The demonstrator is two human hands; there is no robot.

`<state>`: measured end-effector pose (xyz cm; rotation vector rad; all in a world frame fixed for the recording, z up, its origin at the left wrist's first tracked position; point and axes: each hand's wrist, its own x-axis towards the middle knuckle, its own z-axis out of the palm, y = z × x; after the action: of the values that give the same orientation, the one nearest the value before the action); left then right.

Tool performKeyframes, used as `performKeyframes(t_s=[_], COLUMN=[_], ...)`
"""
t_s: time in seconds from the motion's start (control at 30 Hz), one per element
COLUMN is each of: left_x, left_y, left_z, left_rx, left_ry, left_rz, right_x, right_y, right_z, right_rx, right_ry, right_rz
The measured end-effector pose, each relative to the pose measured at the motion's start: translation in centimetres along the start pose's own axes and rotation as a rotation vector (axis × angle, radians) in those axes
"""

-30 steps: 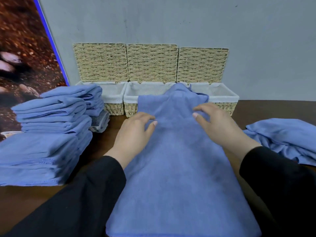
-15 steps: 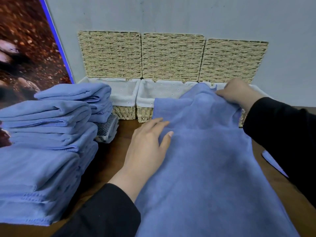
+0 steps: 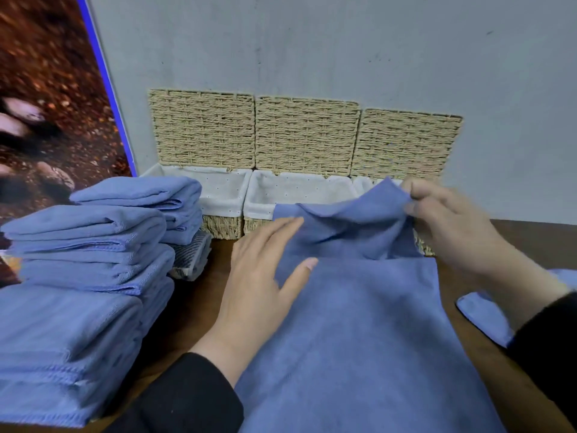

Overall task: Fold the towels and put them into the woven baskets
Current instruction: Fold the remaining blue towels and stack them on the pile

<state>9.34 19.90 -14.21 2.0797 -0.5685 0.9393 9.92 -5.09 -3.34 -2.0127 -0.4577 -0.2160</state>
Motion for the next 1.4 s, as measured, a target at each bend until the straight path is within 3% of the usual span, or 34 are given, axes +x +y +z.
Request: performKeyframes(t_s=[0.1,0.2,0.3,0.47,0.6,0.67,0.8,0.93,1.13,1.27,1.4], left_x=[-0.2,-1.1,-1.2,-1.1,-1.3,-1.0,0.0,0.6,0.6,1.8,0.1], left_y=[1.1,1.5,1.9,3.2,3.2,2.7,0.7,-0.1,-0.2,2.0,5.8], left_z=[0.9,1.9,1.7,1.4,1.1,0.8,-0.2,-2.1,-4.4,-7.3,-10.9], left_rx=[0.076,0.048,-0.024,-0.017,0.042,0.081,0.171,0.220,0.121,0.222,0.068], left_ry=[-0.200,-0.347,-0.348,-0.319,-0.365,-0.389,-0.260,-0.094,-0.173,-0.108,-0.058], left_rz=[0.097,0.173,0.141,0.056,-0.023,0.032,0.107,-0.019,-0.112,-0.134,-0.173], right_x=[-6.4,-9.6,-10.4,-10.7,-10.4,-10.3,-9.9,-10.0,-9.5,-9.9,-13.7], right_y=[0.3,2.6,3.8,3.3,3.1,3.5,4.0,3.6,3.7,0.3,-3.9], right_z=[2.6,4.2,4.4,5.5,5.9,5.1,2.4,1.0,0.8,-1.7,-3.1], right_rx=[-0.124,-0.028,-0.009,-0.241,-0.273,-0.256,-0.218,-0.105,0.171,-0.139,-0.287], right_ry=[-0.102,-0.038,0.039,-0.123,-0.010,0.087,0.318,0.456,0.398,0.381,0.496], right_rz=[-0.017,0.047,0.090,0.036,-0.012,0.022,0.106,0.168,0.271,0.203,0.006])
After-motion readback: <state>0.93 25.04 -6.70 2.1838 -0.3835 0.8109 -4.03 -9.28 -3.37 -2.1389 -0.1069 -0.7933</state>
